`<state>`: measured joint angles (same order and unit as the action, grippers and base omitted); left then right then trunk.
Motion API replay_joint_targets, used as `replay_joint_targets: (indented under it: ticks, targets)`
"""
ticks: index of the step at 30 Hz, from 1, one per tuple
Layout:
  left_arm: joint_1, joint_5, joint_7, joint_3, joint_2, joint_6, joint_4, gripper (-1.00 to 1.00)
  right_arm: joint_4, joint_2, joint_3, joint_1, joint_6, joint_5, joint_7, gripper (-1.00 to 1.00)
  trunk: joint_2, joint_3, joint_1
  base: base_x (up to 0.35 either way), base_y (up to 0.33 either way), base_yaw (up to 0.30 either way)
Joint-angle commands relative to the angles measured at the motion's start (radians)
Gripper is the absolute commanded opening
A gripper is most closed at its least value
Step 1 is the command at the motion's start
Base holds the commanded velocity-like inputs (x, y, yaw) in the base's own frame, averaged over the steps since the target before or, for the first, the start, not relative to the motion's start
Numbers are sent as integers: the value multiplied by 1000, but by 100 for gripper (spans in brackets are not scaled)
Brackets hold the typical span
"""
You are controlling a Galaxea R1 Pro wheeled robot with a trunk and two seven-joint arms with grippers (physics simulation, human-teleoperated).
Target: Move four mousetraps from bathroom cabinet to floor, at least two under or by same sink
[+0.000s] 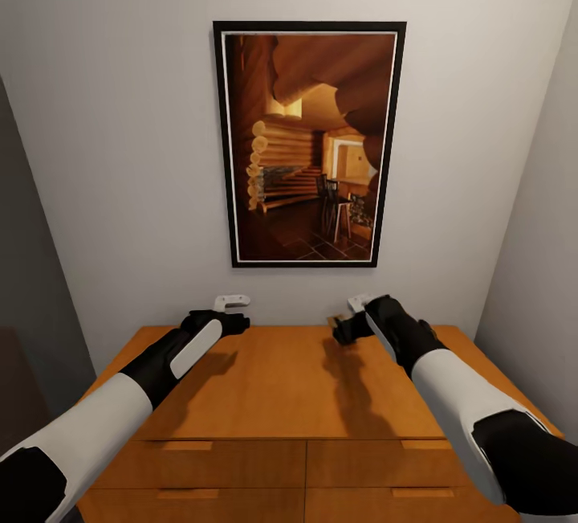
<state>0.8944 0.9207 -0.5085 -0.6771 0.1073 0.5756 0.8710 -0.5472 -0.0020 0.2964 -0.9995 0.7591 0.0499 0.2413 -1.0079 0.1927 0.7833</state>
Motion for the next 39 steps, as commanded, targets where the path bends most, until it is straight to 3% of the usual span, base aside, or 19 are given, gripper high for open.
replay_joint_targets:
  ticks: [1, 3, 9, 12, 16, 20, 22, 25, 28, 32, 39]
  targets:
    - [1, 10, -10, -5, 1, 0, 2, 100, -7, -4, 2, -1, 5, 23, 39, -100, -1, 2, 0, 0, 0, 0]
    - [1, 10, -10, -4, 1, 0, 1, 100, -32, -19, 2, -1, 6, 115, 210, -100, -1, 2, 0, 0, 0, 0]
    - [0, 9, -10, -5, 13, 1, 0, 100, -117, -60, -1, -1, 4, 508, 716, -100, -1, 2, 0, 0, 0, 0]
    - [0, 11, -10, -5, 24, 1, 0, 100, -127, -63, -2, -1, 2, 629, 888, -100, -1, 2, 0, 0, 0, 0]
    - [0, 12, -10, -5, 28, 1, 0, 100, -138, -65, -2, -1, 0, 672, 1014, -100, -1, 2, 0, 0, 0, 0]
    - [0, 11, -10, -5, 30, 1, 0, 100, -194, -79, -4, -1, -4, 683, 1134, -100, -1, 2, 0, 0, 0, 0]
    - [0, 10, -10, -4, 31, 1, 0, 100, -219, -96, -4, -1, -24, 680, 1196, -100, -1, 2, 0, 0, 0, 0]
    - [0, 11, -10, -5, 41, 1, 1, 100, -236, -111, -6, 0, -111, 674, 1261, -100, -1, 2, 0, 0, 0, 0]
    - [0, 13, -10, -5, 63, 1, 1, 100, -238, -117, -6, 3, -181, 670, 1285, -100, -1, 2, 0, 0, 0, 0]
    - [0, 17, -10, -5, 90, 1, 3, 100, -234, -119, -6, 5, -210, 668, 1292, -100, -1, 2, 0, 0, 0, 0]
    - [0, 18, -9, -14, 91, 3, 11, 100, -228, -118, -6, 5, -215, 668, 1292, -100, -1, 2, 0, 0, 0, 0]
